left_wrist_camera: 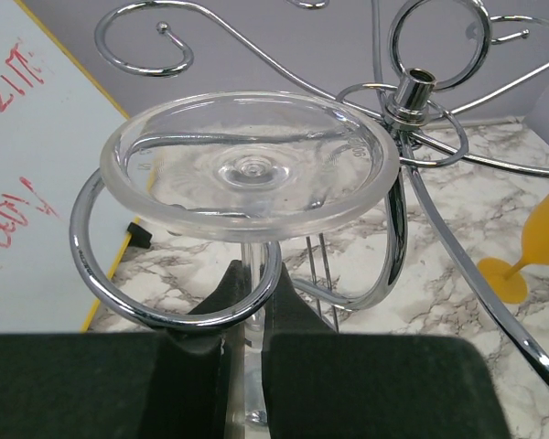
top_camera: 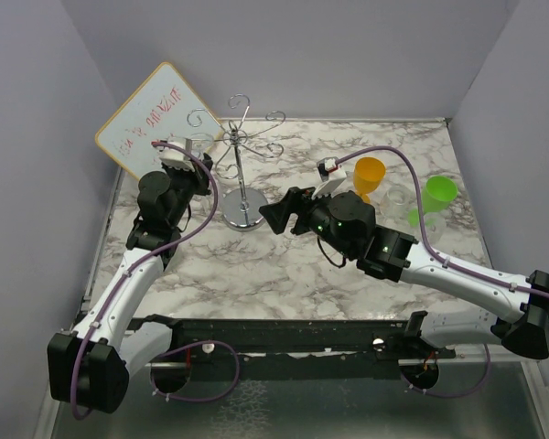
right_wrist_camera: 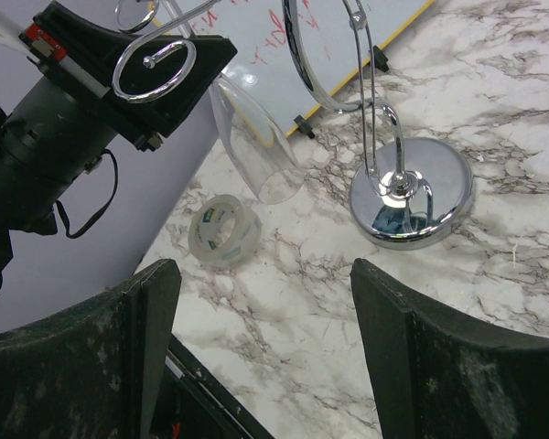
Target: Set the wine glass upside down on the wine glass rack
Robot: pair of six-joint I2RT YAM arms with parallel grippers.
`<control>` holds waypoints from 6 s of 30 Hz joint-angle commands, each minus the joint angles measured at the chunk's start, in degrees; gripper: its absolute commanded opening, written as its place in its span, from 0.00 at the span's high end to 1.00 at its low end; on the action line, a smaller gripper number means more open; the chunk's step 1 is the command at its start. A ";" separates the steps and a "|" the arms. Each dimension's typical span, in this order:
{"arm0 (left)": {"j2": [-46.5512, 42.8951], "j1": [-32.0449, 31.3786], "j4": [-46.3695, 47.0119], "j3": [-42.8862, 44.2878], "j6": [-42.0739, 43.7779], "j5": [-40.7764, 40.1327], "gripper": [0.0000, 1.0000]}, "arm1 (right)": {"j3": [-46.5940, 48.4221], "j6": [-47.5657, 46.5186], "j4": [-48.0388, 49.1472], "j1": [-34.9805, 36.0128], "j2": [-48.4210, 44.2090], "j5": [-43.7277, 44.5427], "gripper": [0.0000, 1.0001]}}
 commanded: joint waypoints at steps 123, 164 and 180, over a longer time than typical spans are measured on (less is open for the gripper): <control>-23.90 -0.98 -45.52 22.80 -3.82 3.06 0.01 | 17.99 -12.02 -33.09 -30.52 11.84 6.39 0.26; 4.55 -1.35 -7.61 34.87 -46.80 30.52 0.01 | 3.53 -11.66 5.46 -39.57 -5.06 -16.32 0.99; 19.12 -23.35 1.04 38.60 -57.73 0.70 0.01 | -11.71 7.50 28.50 -39.52 -27.70 -14.46 0.99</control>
